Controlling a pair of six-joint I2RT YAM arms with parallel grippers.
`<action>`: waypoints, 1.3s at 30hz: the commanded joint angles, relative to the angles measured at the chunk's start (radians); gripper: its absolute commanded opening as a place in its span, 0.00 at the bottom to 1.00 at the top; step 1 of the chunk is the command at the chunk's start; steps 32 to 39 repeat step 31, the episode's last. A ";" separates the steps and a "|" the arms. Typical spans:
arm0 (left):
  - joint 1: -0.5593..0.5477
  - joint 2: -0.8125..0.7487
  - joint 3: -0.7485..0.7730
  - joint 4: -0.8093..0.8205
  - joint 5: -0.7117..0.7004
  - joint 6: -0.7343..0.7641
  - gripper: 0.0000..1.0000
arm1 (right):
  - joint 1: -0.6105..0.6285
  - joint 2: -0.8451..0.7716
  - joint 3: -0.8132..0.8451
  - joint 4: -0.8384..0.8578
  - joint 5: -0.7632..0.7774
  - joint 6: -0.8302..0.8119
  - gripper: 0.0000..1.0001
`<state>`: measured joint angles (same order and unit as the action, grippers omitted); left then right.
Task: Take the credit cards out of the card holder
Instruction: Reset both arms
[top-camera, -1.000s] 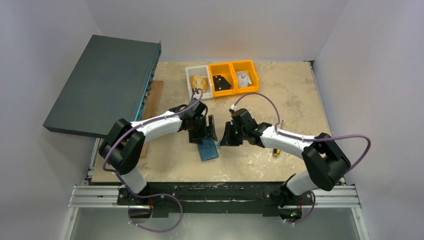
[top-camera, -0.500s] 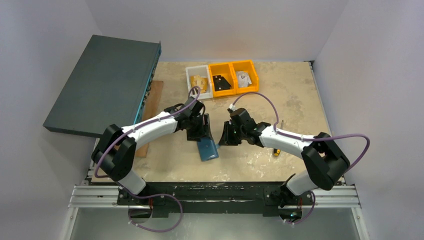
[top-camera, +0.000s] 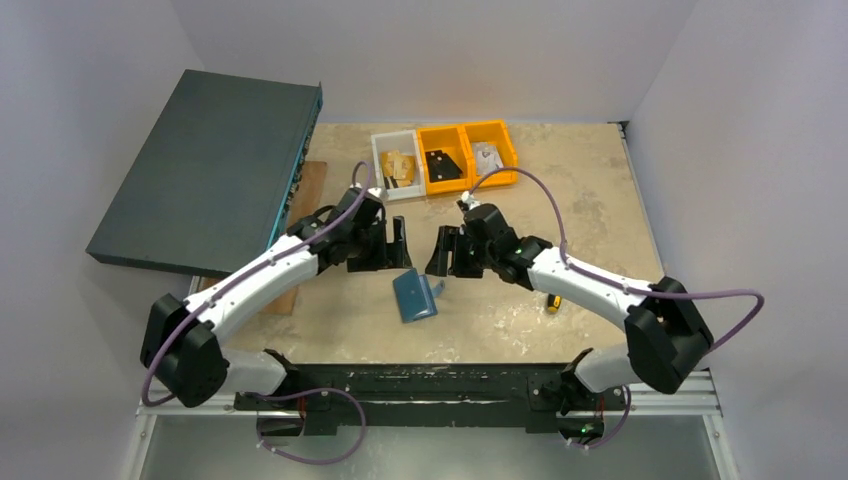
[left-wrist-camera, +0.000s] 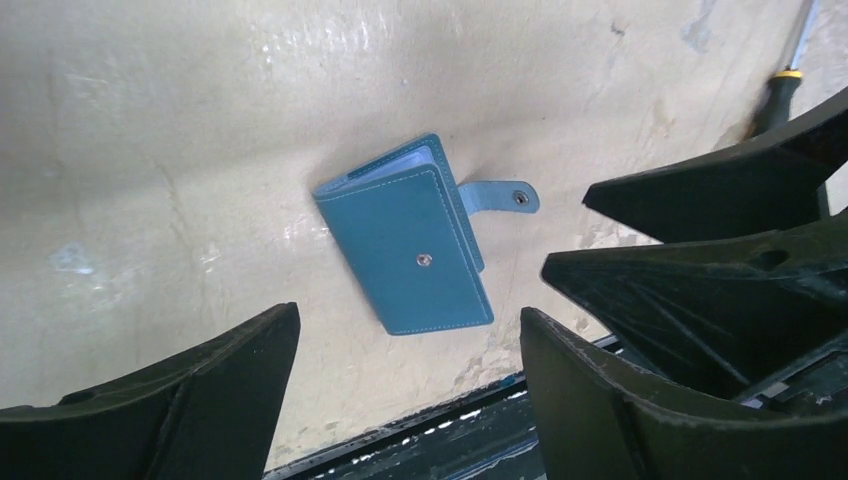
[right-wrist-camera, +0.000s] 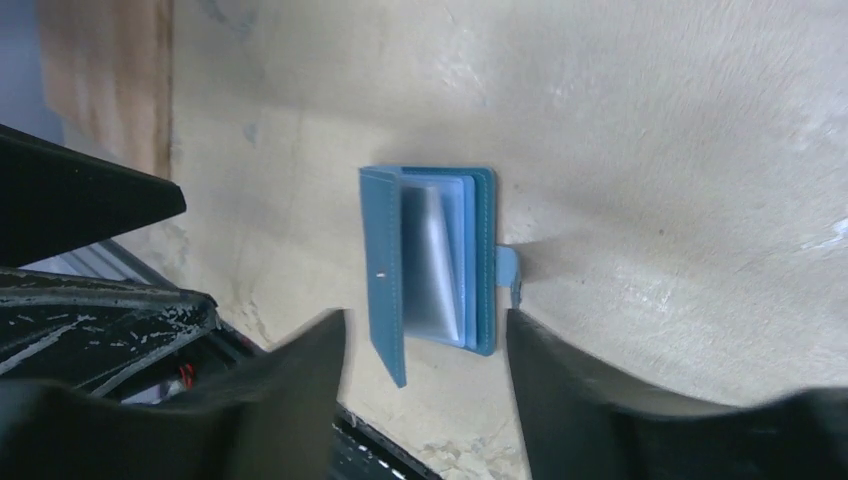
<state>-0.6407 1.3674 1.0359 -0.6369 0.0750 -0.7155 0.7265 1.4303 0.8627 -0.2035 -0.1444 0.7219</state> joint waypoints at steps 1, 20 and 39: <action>0.020 -0.109 0.073 -0.061 -0.054 0.083 0.86 | 0.005 -0.098 0.090 -0.013 0.074 -0.009 0.70; 0.038 -0.278 0.260 -0.228 -0.225 0.179 1.00 | 0.005 -0.276 0.244 -0.030 0.313 -0.077 0.99; 0.037 -0.274 0.266 -0.237 -0.233 0.193 1.00 | 0.004 -0.269 0.243 -0.018 0.321 -0.073 0.99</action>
